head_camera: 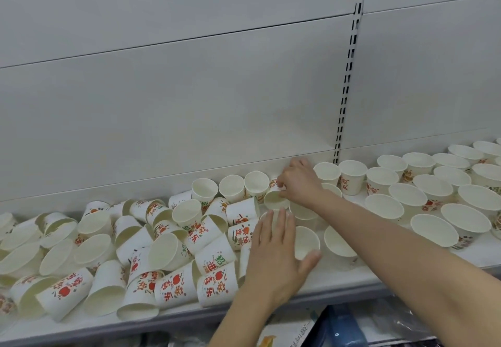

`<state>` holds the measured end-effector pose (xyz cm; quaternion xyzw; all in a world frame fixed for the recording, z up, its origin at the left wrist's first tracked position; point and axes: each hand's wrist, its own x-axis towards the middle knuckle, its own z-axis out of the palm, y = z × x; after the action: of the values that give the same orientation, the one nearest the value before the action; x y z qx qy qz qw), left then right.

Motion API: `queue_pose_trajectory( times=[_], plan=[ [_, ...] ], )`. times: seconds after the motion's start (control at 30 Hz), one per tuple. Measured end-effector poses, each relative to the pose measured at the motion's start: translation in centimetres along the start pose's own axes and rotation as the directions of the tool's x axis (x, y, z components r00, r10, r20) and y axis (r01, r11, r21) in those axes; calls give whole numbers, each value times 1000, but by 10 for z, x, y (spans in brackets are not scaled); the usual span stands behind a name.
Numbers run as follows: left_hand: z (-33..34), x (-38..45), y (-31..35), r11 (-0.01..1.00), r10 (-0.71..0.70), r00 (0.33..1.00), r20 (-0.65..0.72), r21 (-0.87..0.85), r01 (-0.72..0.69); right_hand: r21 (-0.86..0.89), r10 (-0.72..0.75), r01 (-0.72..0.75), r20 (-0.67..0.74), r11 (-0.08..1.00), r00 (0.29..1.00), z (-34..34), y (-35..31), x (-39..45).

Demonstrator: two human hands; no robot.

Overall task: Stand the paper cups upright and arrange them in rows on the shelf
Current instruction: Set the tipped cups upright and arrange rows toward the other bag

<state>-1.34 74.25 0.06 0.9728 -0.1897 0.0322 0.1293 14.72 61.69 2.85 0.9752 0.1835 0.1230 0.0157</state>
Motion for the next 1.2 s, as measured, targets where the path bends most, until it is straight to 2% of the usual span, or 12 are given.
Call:
queue_pose_trajectory(
  times=[0.13, 0.27, 0.33, 0.47, 0.57, 0.67, 0.73, 0.8, 0.87, 0.93, 1.0, 1.2],
  plan=[
    [13, 1, 2, 987, -56, 998, 5, 153, 55, -92, -50, 47, -24, 995, 998, 9, 5, 4],
    [16, -2, 2, 986, -47, 999, -16, 161, 49, -129, -36, 12, -186, 992, 982, 13, 10, 9],
    [17, -3, 4, 987, -42, 998, -40, 156, 48, -140, 3, -34, -216, 990, 976, 15, 13, 14],
    [17, -4, 16, 989, -21, 998, -52, 147, 29, -191, 119, -129, -63, 973, 991, 14, 10, 22],
    [16, -5, 13, 987, -23, 998, -64, 159, 33, -199, 164, -162, -4, 966, 986, 15, 8, 29],
    [12, -13, -1, 983, -53, 994, -94, 168, 68, -91, 170, -166, 41, 982, 985, 11, 10, 28],
    [8, -24, -12, 979, -86, 990, -115, 172, 106, 90, 167, -169, 25, 982, 986, 0, 13, 17],
    [5, -36, -19, 971, -123, 987, -103, 193, 141, 307, 186, -162, -53, 938, 981, -16, 16, -11],
    [0, -41, -23, 979, -114, 989, -90, 161, 127, 404, 191, -105, -179, 909, 965, -29, 13, -58],
    [-3, -37, -22, 985, -93, 995, -35, 140, 97, 382, 161, -26, -325, 924, 932, -31, 2, -118],
    [-4, -26, -18, 986, -112, 994, 12, 129, 109, 308, 133, -9, -384, 951, 914, -26, -10, -173],
    [12, 12, 9, 963, -126, 989, 75, 249, 103, 85, 146, -127, -262, 988, 954, -14, 0, -227]
  ],
)
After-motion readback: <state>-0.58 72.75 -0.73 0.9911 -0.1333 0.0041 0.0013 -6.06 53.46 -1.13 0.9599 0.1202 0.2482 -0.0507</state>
